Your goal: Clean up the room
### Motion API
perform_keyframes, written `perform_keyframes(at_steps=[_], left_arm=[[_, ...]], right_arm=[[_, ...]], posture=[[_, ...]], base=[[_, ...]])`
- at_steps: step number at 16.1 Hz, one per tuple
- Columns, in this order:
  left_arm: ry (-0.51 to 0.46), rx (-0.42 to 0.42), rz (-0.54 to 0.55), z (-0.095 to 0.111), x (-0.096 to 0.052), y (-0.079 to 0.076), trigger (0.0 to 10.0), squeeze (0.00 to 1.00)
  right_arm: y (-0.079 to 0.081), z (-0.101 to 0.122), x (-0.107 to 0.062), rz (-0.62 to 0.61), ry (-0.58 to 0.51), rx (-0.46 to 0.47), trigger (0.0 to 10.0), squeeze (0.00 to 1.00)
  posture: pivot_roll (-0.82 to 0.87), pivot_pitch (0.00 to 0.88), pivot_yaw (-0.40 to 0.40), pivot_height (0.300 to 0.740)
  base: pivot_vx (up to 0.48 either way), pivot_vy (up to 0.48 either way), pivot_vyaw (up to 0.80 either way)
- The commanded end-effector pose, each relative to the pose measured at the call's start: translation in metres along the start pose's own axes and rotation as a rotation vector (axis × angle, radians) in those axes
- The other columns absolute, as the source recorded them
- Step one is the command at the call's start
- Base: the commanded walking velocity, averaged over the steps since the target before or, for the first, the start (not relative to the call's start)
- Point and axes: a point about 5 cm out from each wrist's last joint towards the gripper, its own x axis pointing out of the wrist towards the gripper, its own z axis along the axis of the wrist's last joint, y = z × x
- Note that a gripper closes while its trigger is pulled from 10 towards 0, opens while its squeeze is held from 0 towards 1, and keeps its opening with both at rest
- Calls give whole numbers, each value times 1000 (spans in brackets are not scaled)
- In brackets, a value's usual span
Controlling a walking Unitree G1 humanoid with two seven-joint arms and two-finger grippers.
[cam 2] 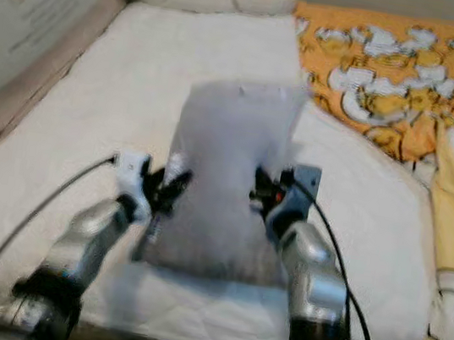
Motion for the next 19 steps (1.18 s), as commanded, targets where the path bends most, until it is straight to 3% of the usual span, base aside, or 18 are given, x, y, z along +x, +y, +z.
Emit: perform_keyframes(at_steps=[1, 3, 7, 9, 10, 11, 12, 13, 16, 19], left_arm=[[-39, 65, -13, 16, 1, -8, 0, 0], [-27, 118, -1, 15, -4, -8, 0, 0], [-23, 115, 43, 21, -2, -9, 0, 0], [-2, 110, 49, 19, 2, -8, 0, 0], [13, 132, 68, 19, 4, -3, 0, 0], [14, 145, 79, 21, 6, 0, 10000, 0], [14, 133, 78, 22, 8, 2, 10000, 0], [35, 89, 55, 22, 18, 7, 10000, 1000], [108, 31, 81, 19, 37, 15, 10000, 1000], [200, 52, 7, 14, 56, -4, 10000, 1000]], right_arm=[[5, 4, -2, -11, -41, -34, 0, 0], [-3, 2, -8, -110, -71, -48, 0, 0], [-10, 0, -12, -155, -72, -64, 0, 0], [-15, -12, -11, -138, 40, -108, 0, 0], [-21, -29, -14, -110, 176, -154, 0, 0], [-27, -43, -18, -89, 268, -157, 0, 0], [-31, -51, -22, -81, 314, -143, 0, 0], [-45, -78, -37, -52, 469, -156, 0, 0], [-62, -98, -59, -17, 597, -209, 0, 0], [-74, -108, -83, 46, 705, -271, 0, 0]], posture=[[-76, 0, 47, 740], [-94, 0, 69, 740], [-126, 0, 93, 740], [-132, 0, 95, 740], [-131, 0, 95, 740], [-130, 0, 94, 740], [-130, 0, 93, 740], [-132, 0, 90, 740], [-150, 0, 88, 740], [-202, 0, 94, 740]], base=[[0, 0, 0], [0, 0, 0], [0, 0, 0], [0, 0, 0], [0, 0, 0], [0, 0, 0], [0, 0, 0], [0, 0, 0], [0, 0, 0], [0, 0, 0]])
